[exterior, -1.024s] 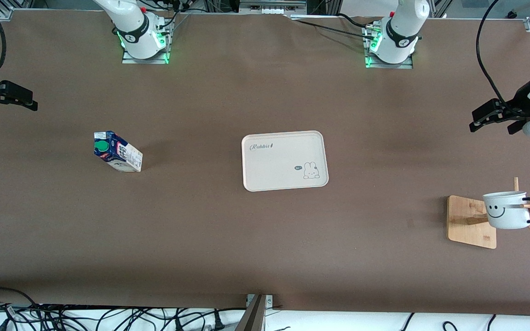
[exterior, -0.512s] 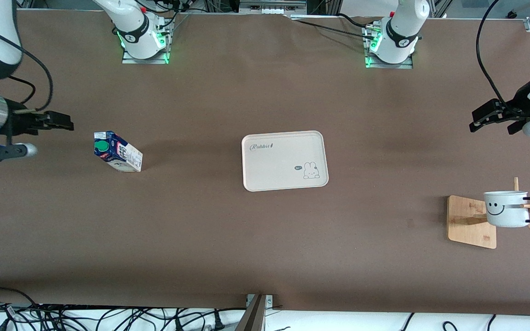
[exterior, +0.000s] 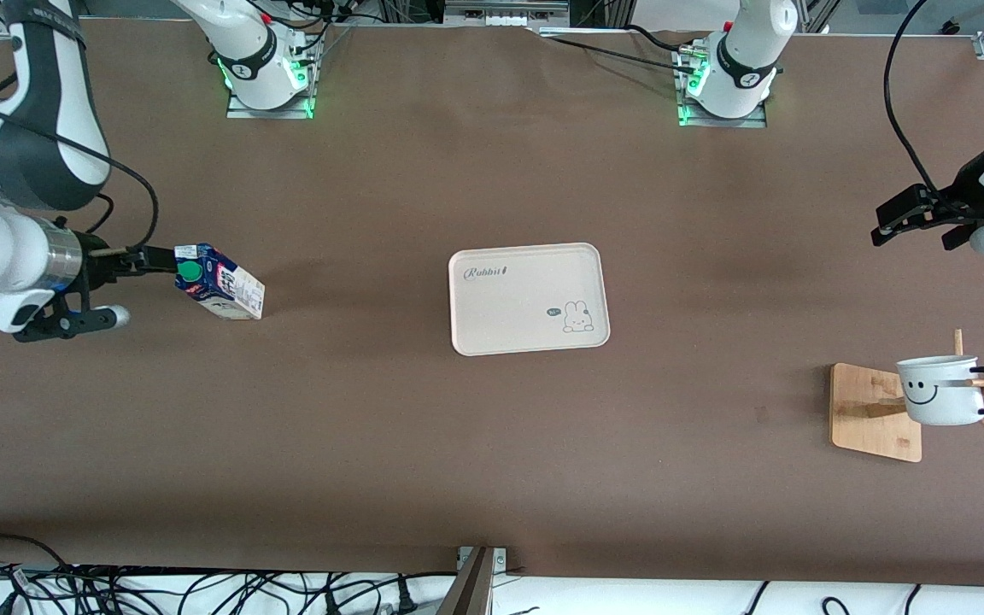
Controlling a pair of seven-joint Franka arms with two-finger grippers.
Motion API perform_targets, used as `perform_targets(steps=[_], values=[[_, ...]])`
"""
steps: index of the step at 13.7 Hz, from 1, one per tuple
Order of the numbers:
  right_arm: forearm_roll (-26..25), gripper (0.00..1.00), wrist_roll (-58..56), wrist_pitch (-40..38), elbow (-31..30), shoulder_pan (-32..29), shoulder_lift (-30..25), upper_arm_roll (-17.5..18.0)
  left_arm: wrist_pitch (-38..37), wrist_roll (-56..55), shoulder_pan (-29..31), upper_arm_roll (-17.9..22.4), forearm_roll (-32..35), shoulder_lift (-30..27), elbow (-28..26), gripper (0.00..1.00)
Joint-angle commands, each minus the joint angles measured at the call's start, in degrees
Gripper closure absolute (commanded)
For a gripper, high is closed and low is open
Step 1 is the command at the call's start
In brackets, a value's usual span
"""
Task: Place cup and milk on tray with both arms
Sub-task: 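Reach the right gripper to the milk carton and grasp it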
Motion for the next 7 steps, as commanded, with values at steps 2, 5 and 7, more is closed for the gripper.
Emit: perform_targets(steps=[2,5,7], values=[[0.7,0.0,0.9,8.6,-7.4,0.6,-1.1,-0.2,-0.3,-0.8,0.4,-0.4,1.0,0.9,1.5,0.0],[0.7,0.0,1.1,12.9,-11.5,0.6,-1.0,-0.2,-0.3,-0.8,0.4,-0.4,1.1,0.9,1.5,0.0],[0.7,0.0,1.1,13.5,-13.2,0.6,-1.1,-0.1,-0.3,-0.8,0.4,-0.4,1.1,0.9,1.5,0.0]])
